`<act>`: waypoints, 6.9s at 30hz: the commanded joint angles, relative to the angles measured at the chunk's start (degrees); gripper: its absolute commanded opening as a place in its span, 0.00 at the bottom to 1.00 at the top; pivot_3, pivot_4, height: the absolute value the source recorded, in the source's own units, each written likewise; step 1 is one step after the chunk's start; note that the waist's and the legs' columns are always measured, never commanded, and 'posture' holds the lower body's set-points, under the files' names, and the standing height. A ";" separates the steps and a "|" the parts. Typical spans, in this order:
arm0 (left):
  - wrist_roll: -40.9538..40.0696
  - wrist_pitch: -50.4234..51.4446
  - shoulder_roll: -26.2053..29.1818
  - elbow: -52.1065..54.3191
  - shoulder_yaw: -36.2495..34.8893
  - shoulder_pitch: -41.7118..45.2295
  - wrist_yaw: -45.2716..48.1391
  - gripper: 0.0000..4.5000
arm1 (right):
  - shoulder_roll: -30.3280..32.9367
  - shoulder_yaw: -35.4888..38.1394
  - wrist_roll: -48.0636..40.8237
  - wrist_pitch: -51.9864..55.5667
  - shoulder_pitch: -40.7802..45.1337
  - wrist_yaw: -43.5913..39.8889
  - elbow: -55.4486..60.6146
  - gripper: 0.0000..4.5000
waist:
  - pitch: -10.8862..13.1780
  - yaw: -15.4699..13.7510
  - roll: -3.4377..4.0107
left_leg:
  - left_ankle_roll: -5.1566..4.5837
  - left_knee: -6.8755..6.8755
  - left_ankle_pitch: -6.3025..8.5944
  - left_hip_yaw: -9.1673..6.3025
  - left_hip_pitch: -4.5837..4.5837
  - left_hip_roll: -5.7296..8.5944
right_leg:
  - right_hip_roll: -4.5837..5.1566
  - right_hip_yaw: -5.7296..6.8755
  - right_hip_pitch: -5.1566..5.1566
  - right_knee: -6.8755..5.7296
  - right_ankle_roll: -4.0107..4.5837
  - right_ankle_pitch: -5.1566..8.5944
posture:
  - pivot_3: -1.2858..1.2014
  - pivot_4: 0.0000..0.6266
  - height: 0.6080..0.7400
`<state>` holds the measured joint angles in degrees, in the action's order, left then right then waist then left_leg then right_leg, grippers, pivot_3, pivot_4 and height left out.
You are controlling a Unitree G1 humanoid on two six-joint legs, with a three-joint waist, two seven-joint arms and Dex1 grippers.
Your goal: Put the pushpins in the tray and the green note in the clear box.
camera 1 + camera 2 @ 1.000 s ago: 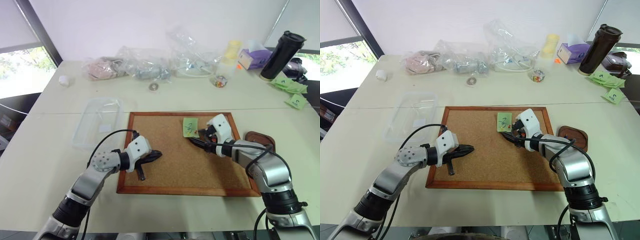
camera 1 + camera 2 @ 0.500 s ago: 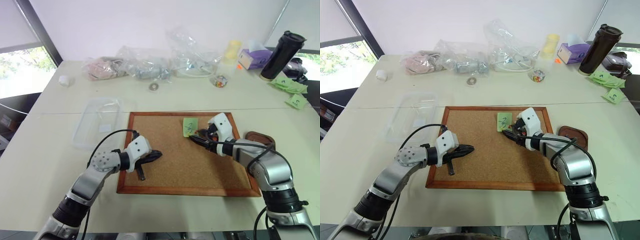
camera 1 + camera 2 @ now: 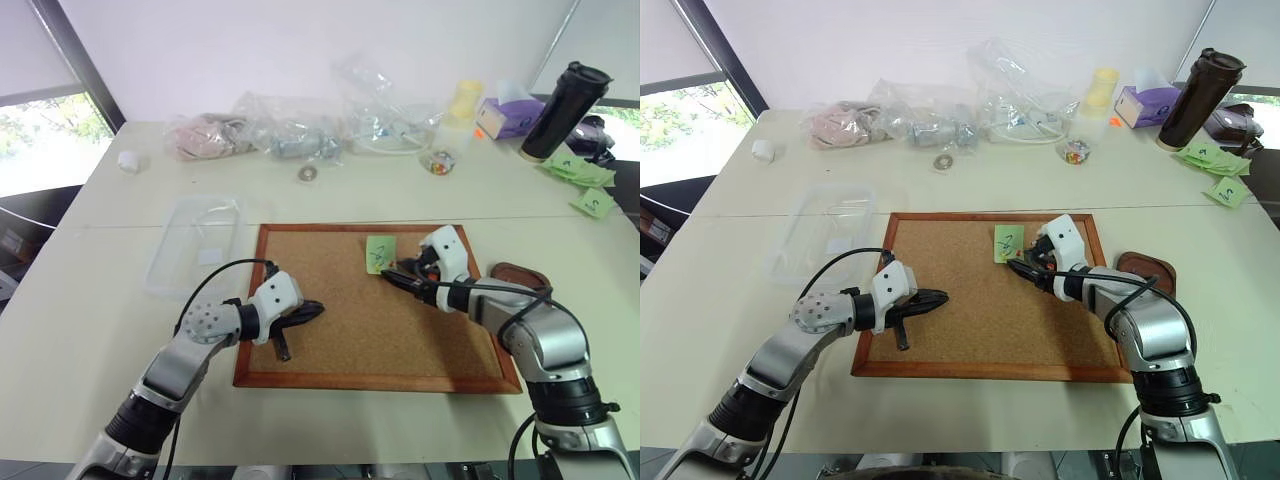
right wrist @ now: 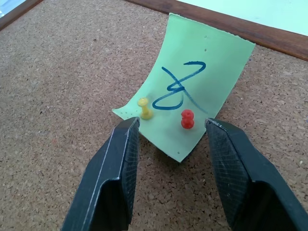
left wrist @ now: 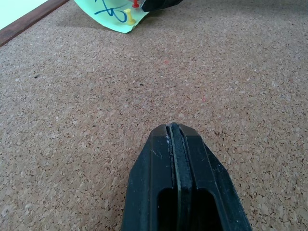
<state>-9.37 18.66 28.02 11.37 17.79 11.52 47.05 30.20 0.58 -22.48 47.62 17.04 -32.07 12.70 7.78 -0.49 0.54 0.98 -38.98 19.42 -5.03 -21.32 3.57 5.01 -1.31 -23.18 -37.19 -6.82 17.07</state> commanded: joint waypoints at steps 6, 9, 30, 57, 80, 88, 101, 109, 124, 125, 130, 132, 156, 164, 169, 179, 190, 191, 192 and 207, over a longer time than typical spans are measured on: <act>2.01 1.83 0.45 -2.14 2.32 -1.91 0.06 0.00 | -0.95 0.05 0.90 -1.94 1.99 0.36 -1.19 0.07 | 0.00 0.01 0.00 | 0.00 0.00 0.00 0.00 0.00 0.00 | 0.00 0.00 0.00 0.00 0.00 0.00 | 0.52 0.24 1.00; 2.01 1.87 0.46 -1.94 2.35 -2.05 -0.01 0.00 | -1.31 -0.21 1.35 -2.27 2.20 0.52 -1.42 0.02 | 0.00 0.07 0.00 | 0.00 0.00 0.00 0.00 0.00 0.00 | 0.00 0.00 0.00 0.00 0.00 0.00 | 0.52 0.24 1.00; 1.82 1.83 0.48 -2.48 2.96 -1.80 0.31 0.00 | 4.70 23.26 -12.92 9.12 4.74 3.71 9.11 0.02 | -0.02 -0.25 -0.05 | 0.00 0.06 0.00 -0.07 -0.04 0.00 | 0.01 0.03 -0.01 0.03 0.00 0.00 | 0.52 0.24 1.00; 2.81 -1.06 0.40 -5.55 3.70 -0.83 1.20 0.00 | 11.82 30.91 -5.78 -6.82 -18.52 -2.43 -7.79 0.69 | -0.12 -0.27 0.14 | -0.06 0.04 0.03 0.01 0.28 0.00 | 0.01 -0.04 0.41 0.16 0.00 0.00 | 0.52 0.24 1.00; 3.06 -0.90 0.49 -5.58 2.96 -0.91 0.95 0.00 | 1.39 2.61 -5.90 -2.99 -4.25 3.68 8.83 0.98 | -0.22 -0.13 0.13 | -0.06 0.05 0.03 -0.08 0.30 0.00 | 0.02 -0.01 0.43 0.19 0.00 0.01 | 0.52 0.24 1.00; 3.19 -0.38 0.68 -4.40 2.81 -1.51 0.24 0.00 | -3.55 -2.38 -0.95 -7.50 -0.69 4.23 1.62 0.98 | -0.22 -0.17 0.12 | -0.04 0.06 0.02 -0.09 0.29 0.01 | 0.01 0.01 0.39 0.19 0.00 0.01 | 0.52 0.24 1.00; 2.98 1.04 0.39 -2.70 3.01 -1.92 -0.59 0.00 | -4.45 -3.36 3.19 -10.30 -1.47 3.51 -1.53 0.13 | -0.22 -0.08 0.13 | -0.04 0.09 0.02 -0.09 0.28 0.01 | 0.00 0.01 0.34 0.17 0.00 0.01 | 0.52 0.24 1.00; 2.89 1.76 0.43 -1.83 3.15 -1.86 -0.59 0.00 | -2.45 -5.03 6.38 -11.45 -3.41 2.36 -0.29 0.03 | -0.22 -0.12 0.13 | -0.05 0.09 0.03 -0.09 0.28 0.01 | 0.00 0.01 0.35 0.18 0.00 0.01 | 0.52 0.24 1.00; 2.67 2.58 0.35 -1.34 3.14 -1.88 -0.57 0.00 | -2.64 -0.35 1.34 -5.16 -0.57 2.41 7.39 0.03 | -0.22 -0.17 0.13 | -0.03 0.08 0.02 -0.09 -0.02 0.01 | 0.00 0.01 0.06 0.16 0.00 0.01 | 0.52 0.24 1.00; 2.66 2.58 0.34 -1.36 3.14 -1.88 -0.55 0.00 | -2.58 -0.25 1.20 -4.93 -0.52 2.40 7.69 0.03 | -0.22 -0.18 0.13 | -0.03 0.08 0.02 -0.09 -0.01 0.01 | 0.00 0.01 0.06 0.17 0.00 0.01 | 0.52 0.24 1.00; 2.64 2.48 0.27 -1.57 3.17 -2.07 -0.56 0.00 | -1.99 0.64 -0.08 -3.30 -0.17 2.41 9.74 0.03 | -0.22 -0.18 0.13 | -0.03 0.08 0.02 -0.09 -0.02 0.01 | 0.01 0.01 0.06 0.17 0.00 0.01 | 0.52 0.24 1.00; 2.70 2.27 0.26 -1.77 3.16 -2.17 -0.60 0.00 | -1.08 0.69 -0.78 -2.41 -0.39 1.77 11.37 0.03 | -0.22 -0.19 0.13 | -0.03 0.08 0.02 -0.09 -0.02 0.01 | 0.01 0.01 0.06 0.16 0.00 0.01 | 0.52 0.24 1.00; -21.37 17.46 -3.59 -1.64 -11.07 19.19 8.42 0.99 | 20.65 -1.23 -8.23 -2.61 0.14 -17.75 23.79 0.00 | 0.58 0.07 -0.49 | -0.03 0.02 0.01 -0.10 -0.16 -0.01 | -0.03 0.11 -0.07 0.14 -0.01 0.00 | 0.52 0.24 1.00; -27.26 25.81 -9.93 -4.56 -13.57 22.88 2.71 0.99 | 23.57 -5.44 -4.06 -9.06 2.09 -22.37 23.63 0.00 | 0.76 -0.14 -0.75 | -0.02 -0.06 0.01 -0.11 -0.17 0.00 | -0.04 0.16 -0.07 0.11 -0.01 0.00 | 0.52 0.24 1.00; -27.47 27.95 -11.58 -5.01 -12.07 22.18 1.74 0.99 | 23.45 -6.65 -3.05 -10.00 4.35 -23.69 23.57 0.00 | 0.76 -0.17 -0.75 | 0.01 -0.07 -0.01 -0.11 -0.17 0.00 | -0.03 0.16 -0.08 0.11 -0.02 0.00 | 0.52 0.24 1.00; -27.56 30.49 -14.18 -4.09 -10.30 20.39 0.18 0.70 | 23.25 -7.19 -2.09 -10.09 5.82 -24.49 24.67 0.00 | 0.76 -0.24 -0.75 | 0.02 -0.07 -0.01 -0.11 -0.17 0.00 | -0.01 0.16 -0.08 0.11 -0.02 0.00 | 0.52 0.24 1.00; -25.31 29.05 -13.82 -3.49 -8.75 19.85 -0.25 0.01 | 22.87 -6.82 -2.46 -8.88 5.61 -23.73 26.13 0.00 | 0.76 -0.21 -0.75 | 0.02 -0.07 -0.02 -0.11 -0.17 0.00 | -0.01 0.15 -0.08 0.11 -0.02 0.00 | 0.52 0.24 1.00; -24.73 28.38 -13.40 -3.34 -8.28 19.60 -0.05 0.01 | 22.80 -6.49 -2.61 -8.61 5.84 -23.47 26.11 0.00 | 0.76 -0.21 -0.75 | 0.02 -0.07 -0.02 -0.11 -0.17 0.00 | -0.01 0.15 -0.09 0.11 -0.02 0.00 | 0.52 0.24 1.00; -24.41 27.93 -13.14 -3.26 -7.99 19.42 0.07 0.01 | 22.76 -6.27 -2.73 -8.40 6.01 -23.26 26.09 0.00 | 0.76 -0.22 -0.75 | 0.03 -0.07 -0.02 -0.11 -0.17 0.00 | -0.01 0.15 -0.08 0.11 -0.02 0.00 | 0.52 0.24 1.00; -18.63 18.75 -8.65 -3.08 -8.20 16.77 0.59 0.01 | 20.44 19.50 -13.63 6.37 0.56 -11.37 20.10 0.00 | 0.77 -0.58 -0.77 | 0.03 -0.09 -0.02 -0.15 -0.21 0.04 | 0.06 0.13 -0.06 0.12 -0.01 -0.01 | 0.52 0.24 1.00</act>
<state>-26.06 37.17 19.49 4.82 12.28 27.11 48.18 50.07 14.19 -36.21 53.36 19.40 -44.62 35.11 8.55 -1.07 -0.23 1.01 -39.07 19.40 -5.19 -21.53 3.61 5.07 -1.18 -23.23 -37.08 -6.83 17.06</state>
